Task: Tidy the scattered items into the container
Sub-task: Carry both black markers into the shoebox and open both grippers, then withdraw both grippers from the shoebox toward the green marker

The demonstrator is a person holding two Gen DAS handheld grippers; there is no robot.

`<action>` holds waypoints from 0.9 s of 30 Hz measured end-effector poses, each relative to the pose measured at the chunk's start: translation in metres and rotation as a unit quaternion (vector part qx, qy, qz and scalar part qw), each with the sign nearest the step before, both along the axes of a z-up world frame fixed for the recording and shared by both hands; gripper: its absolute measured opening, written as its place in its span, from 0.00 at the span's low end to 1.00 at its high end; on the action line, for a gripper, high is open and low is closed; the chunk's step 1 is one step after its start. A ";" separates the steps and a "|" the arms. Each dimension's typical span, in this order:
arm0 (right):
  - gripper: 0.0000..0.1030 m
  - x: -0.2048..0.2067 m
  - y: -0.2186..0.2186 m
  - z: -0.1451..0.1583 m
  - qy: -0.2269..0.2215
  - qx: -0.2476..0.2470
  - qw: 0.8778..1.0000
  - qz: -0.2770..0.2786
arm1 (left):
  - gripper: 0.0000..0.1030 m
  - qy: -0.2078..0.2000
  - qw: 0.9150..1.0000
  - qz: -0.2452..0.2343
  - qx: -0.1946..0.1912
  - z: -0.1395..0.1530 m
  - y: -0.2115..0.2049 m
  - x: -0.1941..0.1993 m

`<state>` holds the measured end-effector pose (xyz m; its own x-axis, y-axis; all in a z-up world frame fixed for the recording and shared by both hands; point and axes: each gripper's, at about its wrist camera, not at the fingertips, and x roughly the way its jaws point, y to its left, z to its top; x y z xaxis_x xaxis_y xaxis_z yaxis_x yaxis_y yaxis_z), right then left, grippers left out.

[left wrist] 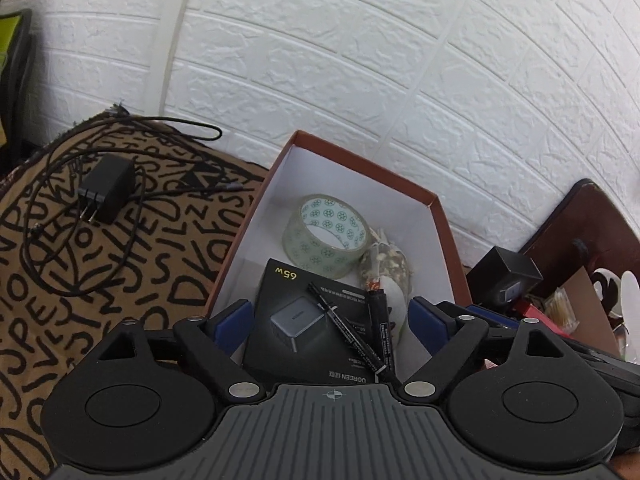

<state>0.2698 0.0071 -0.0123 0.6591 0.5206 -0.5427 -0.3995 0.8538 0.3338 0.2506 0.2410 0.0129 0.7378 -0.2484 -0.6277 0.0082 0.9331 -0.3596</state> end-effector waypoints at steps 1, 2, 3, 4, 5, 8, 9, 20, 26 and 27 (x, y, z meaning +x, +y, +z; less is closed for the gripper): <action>0.55 -0.001 0.000 0.001 -0.001 0.000 1.000 0.000 | 0.90 -0.002 1.000 0.001 0.001 0.001 0.000 -0.001; 0.56 -0.002 -0.001 0.001 -0.003 0.000 1.000 0.000 | 0.91 -0.002 1.000 0.002 0.001 0.002 0.000 -0.002; 0.58 -0.003 -0.002 0.002 -0.005 0.001 1.000 -0.001 | 0.91 -0.002 1.000 0.002 -0.002 0.003 0.000 -0.003; 0.58 -0.004 -0.003 0.003 -0.007 0.003 1.000 -0.001 | 0.91 -0.003 1.000 0.003 -0.004 0.004 0.000 -0.004; 0.63 -0.005 -0.005 0.004 -0.009 0.003 1.000 -0.005 | 0.91 -0.004 1.000 0.004 -0.005 0.006 -0.001 -0.006; 0.82 -0.011 -0.013 0.006 -0.018 -0.002 0.999 -0.032 | 0.95 -0.011 1.000 0.008 -0.007 0.011 -0.003 -0.014; 0.84 -0.012 -0.018 0.007 -0.021 0.003 0.999 -0.034 | 0.96 -0.014 1.000 0.007 -0.006 0.014 -0.005 -0.016; 0.98 -0.033 -0.060 0.005 0.011 0.012 0.997 -0.071 | 1.00 -0.012 1.000 0.007 0.002 0.021 -0.044 -0.044; 0.98 -0.051 -0.085 0.004 0.016 0.025 0.996 -0.079 | 1.00 -0.023 1.000 -0.006 0.018 0.026 -0.071 -0.063; 0.99 -0.054 -0.089 0.004 0.016 0.028 0.996 -0.080 | 1.00 -0.024 1.000 -0.008 0.019 0.027 -0.076 -0.066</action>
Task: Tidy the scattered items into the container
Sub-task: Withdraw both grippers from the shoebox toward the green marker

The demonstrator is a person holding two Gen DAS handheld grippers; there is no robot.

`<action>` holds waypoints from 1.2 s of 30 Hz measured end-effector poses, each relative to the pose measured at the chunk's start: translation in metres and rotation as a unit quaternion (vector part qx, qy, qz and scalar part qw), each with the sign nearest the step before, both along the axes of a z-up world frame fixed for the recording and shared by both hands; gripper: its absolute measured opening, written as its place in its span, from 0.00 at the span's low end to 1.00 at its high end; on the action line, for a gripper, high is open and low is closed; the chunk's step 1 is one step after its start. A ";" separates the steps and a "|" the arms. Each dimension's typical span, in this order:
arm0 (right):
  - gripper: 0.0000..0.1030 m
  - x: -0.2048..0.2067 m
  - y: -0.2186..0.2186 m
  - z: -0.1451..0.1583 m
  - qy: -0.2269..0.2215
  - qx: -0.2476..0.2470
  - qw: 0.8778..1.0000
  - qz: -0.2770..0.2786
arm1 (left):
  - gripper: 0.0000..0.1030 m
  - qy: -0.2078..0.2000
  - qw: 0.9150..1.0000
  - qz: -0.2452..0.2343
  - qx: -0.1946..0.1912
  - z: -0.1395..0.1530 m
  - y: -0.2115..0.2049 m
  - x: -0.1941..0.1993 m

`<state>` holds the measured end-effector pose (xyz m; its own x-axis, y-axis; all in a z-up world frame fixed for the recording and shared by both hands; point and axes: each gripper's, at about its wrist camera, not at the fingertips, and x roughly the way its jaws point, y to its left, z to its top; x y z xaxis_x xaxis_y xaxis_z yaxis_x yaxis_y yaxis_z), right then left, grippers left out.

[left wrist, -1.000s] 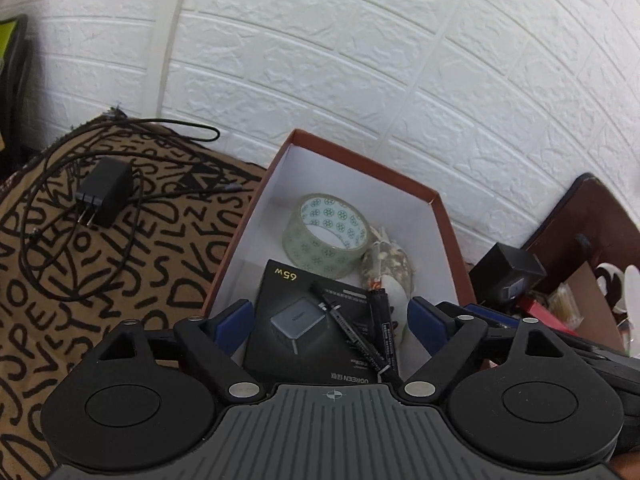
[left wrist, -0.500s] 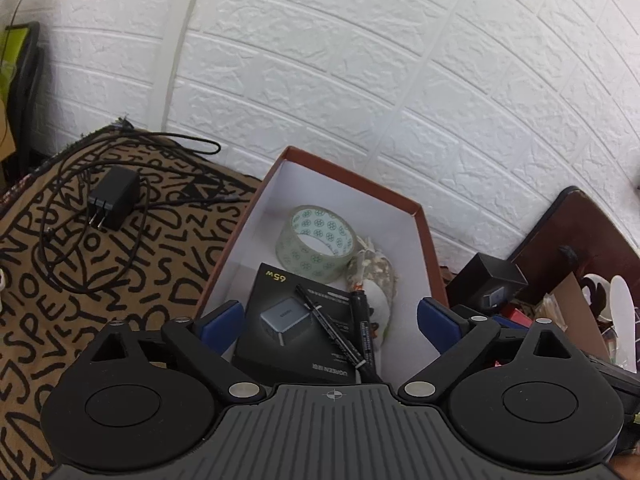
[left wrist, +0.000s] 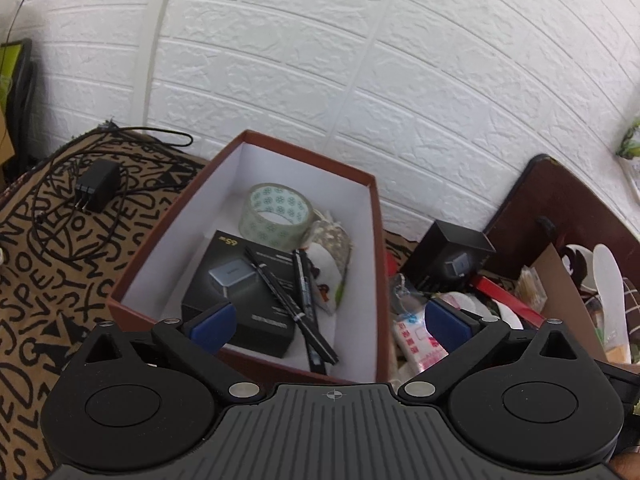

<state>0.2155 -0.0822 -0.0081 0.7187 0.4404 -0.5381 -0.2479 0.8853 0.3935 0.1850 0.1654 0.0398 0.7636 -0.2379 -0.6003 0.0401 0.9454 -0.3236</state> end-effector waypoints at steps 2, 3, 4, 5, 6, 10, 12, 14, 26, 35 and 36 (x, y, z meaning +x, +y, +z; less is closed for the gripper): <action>0.99 -0.007 -0.009 0.002 -0.002 0.003 1.000 -0.004 | 1.00 -0.003 1.000 -0.005 0.003 0.002 -0.009 -0.006; 0.99 -0.011 -0.013 0.002 -0.005 0.002 1.000 -0.005 | 1.00 -0.004 1.000 -0.007 0.005 0.002 -0.014 -0.010; 0.99 -0.015 -0.018 0.003 -0.009 0.000 1.000 -0.007 | 1.00 -0.006 1.000 -0.010 0.008 0.003 -0.019 -0.014; 0.99 -0.020 -0.024 0.004 -0.013 -0.001 1.000 -0.009 | 1.00 -0.008 1.000 -0.012 0.011 0.003 -0.024 -0.019; 0.99 -0.024 -0.030 0.006 -0.017 -0.002 1.000 -0.009 | 1.00 -0.010 1.000 -0.014 0.013 0.002 -0.029 -0.024; 1.00 -0.050 -0.061 0.008 -0.042 -0.007 0.999 -0.002 | 1.00 -0.018 0.999 -0.028 0.021 -0.007 -0.053 -0.054; 1.00 -0.065 -0.080 0.005 -0.056 -0.001 0.998 0.007 | 1.00 -0.025 0.999 -0.034 0.030 -0.018 -0.067 -0.070; 1.00 -0.078 -0.098 -0.002 -0.057 -0.002 0.998 0.007 | 1.00 -0.019 0.998 -0.042 0.039 -0.032 -0.080 -0.083; 1.00 -0.131 -0.144 -0.069 -0.023 -0.105 0.994 -0.016 | 1.00 0.084 0.995 -0.048 -0.029 -0.114 -0.115 -0.113; 0.95 -0.131 -0.145 -0.081 -0.035 -0.123 0.992 -0.002 | 0.91 0.079 0.996 -0.033 -0.011 -0.113 -0.128 -0.100; 0.91 -0.130 -0.145 -0.082 -0.036 -0.122 0.992 0.002 | 0.89 0.078 0.996 -0.028 -0.010 -0.113 -0.128 -0.097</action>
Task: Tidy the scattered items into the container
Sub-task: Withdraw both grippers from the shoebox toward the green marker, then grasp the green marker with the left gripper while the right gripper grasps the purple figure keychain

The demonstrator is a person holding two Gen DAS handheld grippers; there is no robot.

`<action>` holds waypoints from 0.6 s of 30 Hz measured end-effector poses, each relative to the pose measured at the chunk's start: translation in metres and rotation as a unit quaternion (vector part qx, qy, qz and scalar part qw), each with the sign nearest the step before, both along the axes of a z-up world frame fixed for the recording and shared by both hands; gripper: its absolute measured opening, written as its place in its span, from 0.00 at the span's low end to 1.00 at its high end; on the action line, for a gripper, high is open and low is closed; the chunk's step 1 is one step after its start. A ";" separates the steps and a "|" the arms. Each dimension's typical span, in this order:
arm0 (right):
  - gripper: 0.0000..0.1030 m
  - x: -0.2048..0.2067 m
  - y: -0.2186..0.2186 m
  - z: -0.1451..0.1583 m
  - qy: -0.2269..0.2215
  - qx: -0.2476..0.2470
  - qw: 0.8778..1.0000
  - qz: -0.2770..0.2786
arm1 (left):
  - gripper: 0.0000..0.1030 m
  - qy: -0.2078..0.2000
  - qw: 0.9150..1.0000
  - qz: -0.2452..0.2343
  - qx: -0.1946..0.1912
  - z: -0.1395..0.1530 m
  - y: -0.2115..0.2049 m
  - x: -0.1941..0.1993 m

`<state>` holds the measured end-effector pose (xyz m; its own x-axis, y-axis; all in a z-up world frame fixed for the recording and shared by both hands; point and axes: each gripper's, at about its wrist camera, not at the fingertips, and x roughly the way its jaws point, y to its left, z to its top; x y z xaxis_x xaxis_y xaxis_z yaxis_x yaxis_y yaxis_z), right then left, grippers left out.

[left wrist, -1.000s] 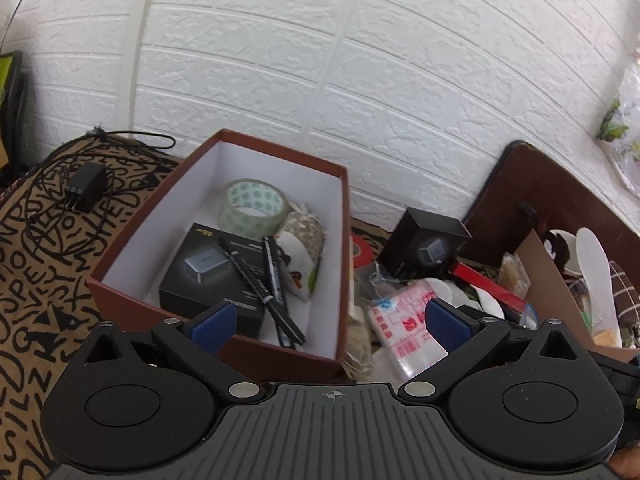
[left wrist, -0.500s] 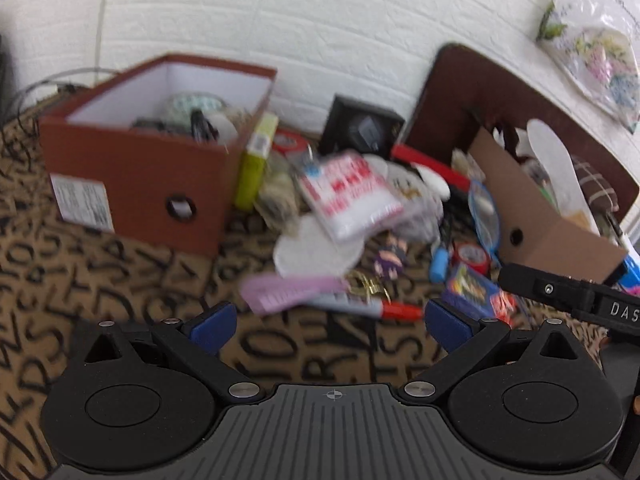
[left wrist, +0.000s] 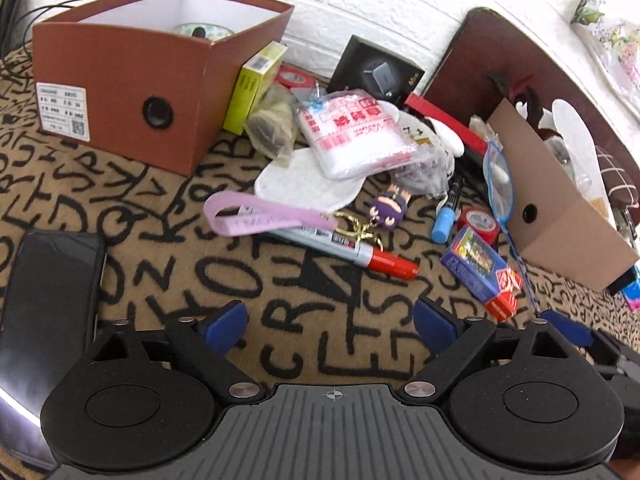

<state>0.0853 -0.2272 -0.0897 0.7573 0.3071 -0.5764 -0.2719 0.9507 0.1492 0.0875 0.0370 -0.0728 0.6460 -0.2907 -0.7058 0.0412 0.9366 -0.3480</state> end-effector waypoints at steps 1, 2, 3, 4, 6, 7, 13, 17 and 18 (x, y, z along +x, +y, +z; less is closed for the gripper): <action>0.89 0.002 0.002 0.000 0.000 -0.001 1.000 0.008 | 0.87 0.000 1.000 0.008 0.002 0.000 0.000 0.003; 0.84 0.003 0.004 -0.001 0.001 -0.003 1.000 0.018 | 0.85 0.000 1.000 0.014 0.003 0.000 0.001 0.006; 0.81 0.005 0.008 -0.001 0.001 -0.006 1.000 0.028 | 0.85 0.002 1.000 0.020 0.003 0.000 0.002 0.009; 0.80 0.007 0.012 -0.002 0.000 -0.008 0.999 0.038 | 0.85 0.005 1.000 0.023 0.001 -0.001 0.003 0.011; 0.77 0.012 0.020 -0.004 0.000 -0.009 0.998 0.055 | 0.84 0.013 0.999 0.029 -0.006 -0.003 0.006 0.015; 0.76 0.014 0.024 -0.005 0.001 -0.009 0.998 0.064 | 0.84 0.014 0.999 0.031 -0.008 -0.004 0.007 0.016; 0.68 0.029 0.051 -0.008 -0.004 -0.036 0.994 0.107 | 0.82 0.012 0.999 0.040 -0.010 -0.005 0.011 0.021; 0.68 0.036 0.063 -0.010 -0.010 -0.050 0.991 0.121 | 0.81 0.010 0.999 0.042 -0.004 -0.005 0.011 0.028; 0.68 0.038 0.065 -0.011 -0.009 -0.048 0.991 0.123 | 0.81 0.009 0.999 0.042 0.000 -0.005 0.011 0.029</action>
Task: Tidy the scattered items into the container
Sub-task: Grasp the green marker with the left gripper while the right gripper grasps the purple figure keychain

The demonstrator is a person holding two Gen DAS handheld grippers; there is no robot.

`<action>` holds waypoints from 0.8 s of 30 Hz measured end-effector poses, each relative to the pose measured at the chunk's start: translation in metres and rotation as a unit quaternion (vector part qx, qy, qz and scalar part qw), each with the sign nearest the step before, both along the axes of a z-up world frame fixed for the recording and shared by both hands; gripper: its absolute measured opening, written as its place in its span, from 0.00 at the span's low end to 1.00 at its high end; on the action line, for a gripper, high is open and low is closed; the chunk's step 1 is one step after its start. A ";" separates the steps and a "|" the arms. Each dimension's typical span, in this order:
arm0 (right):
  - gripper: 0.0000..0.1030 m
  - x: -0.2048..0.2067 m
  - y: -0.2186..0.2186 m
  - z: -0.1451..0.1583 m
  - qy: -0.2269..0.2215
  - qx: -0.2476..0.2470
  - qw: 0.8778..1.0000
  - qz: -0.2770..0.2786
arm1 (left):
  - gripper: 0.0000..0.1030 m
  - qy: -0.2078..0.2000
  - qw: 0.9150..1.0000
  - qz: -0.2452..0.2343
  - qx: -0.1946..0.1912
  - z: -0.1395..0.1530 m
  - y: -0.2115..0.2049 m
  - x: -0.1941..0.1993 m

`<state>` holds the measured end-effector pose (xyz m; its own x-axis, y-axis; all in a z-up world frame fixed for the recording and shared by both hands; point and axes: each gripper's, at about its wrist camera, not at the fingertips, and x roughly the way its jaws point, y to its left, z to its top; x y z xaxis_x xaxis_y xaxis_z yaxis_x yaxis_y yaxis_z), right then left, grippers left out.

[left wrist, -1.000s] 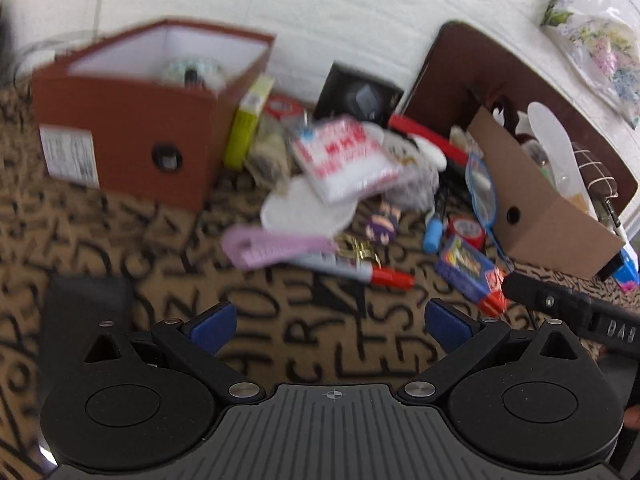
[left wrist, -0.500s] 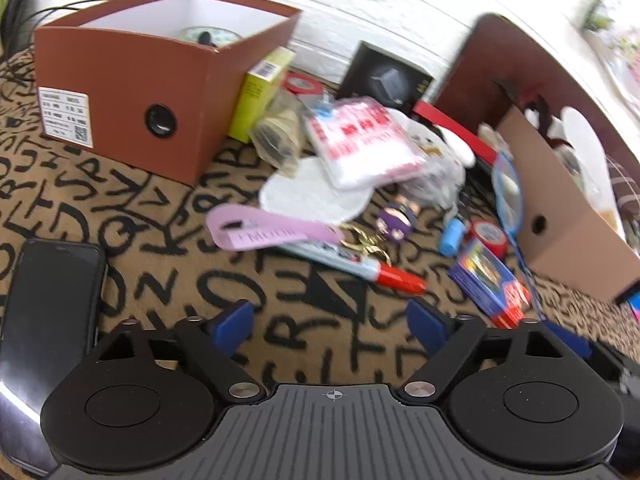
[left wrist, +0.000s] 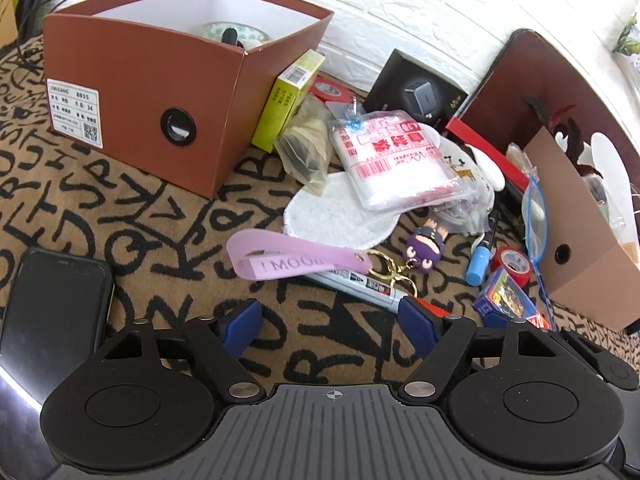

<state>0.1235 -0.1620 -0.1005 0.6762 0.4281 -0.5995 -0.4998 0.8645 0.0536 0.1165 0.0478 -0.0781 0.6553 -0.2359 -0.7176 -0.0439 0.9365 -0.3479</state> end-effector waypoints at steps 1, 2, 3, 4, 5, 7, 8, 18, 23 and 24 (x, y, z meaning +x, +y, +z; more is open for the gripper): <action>0.68 0.002 0.002 -0.001 0.001 0.000 1.000 0.002 | 0.80 -0.001 1.000 -0.001 0.005 0.000 -0.001 0.001; 0.68 0.004 0.004 -0.002 0.002 -0.002 1.000 0.005 | 0.79 -0.002 1.000 -0.003 0.009 0.000 -0.001 0.001; 0.68 0.005 0.006 -0.004 0.003 -0.004 1.000 0.007 | 0.77 -0.001 1.000 -0.003 0.013 -0.001 -0.001 0.002; 0.68 0.007 0.008 -0.005 0.005 -0.004 1.000 0.011 | 0.75 -0.001 1.000 -0.002 0.016 -0.001 -0.001 0.002; 0.68 0.007 0.010 -0.007 0.008 -0.004 1.000 0.015 | 0.72 -0.001 1.000 -0.001 0.016 -0.001 0.001 0.002; 0.64 0.007 0.015 -0.009 0.020 0.002 0.999 0.031 | 0.66 0.001 1.000 0.002 0.017 0.000 0.004 0.002; 0.62 0.005 0.017 -0.010 0.025 0.006 0.999 0.040 | 0.59 0.002 1.000 0.003 0.017 0.000 0.006 0.003; 0.54 -0.009 0.015 -0.002 0.032 0.014 0.997 0.074 | 0.54 0.008 1.000 0.009 0.000 0.002 0.019 -0.002; 0.55 0.010 -0.011 0.002 0.032 0.044 0.998 -0.021 | 0.68 0.003 1.000 0.005 -0.006 0.004 0.010 0.002; 0.55 0.013 -0.014 0.003 0.031 0.052 0.997 -0.037 | 0.68 0.002 1.000 0.005 -0.002 0.004 0.007 0.003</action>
<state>0.1364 -0.1759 -0.0975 0.6707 0.4406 -0.5966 -0.4283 0.8868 0.1735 0.1197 0.0549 -0.0737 0.6552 -0.2320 -0.7190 -0.0537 0.9350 -0.3506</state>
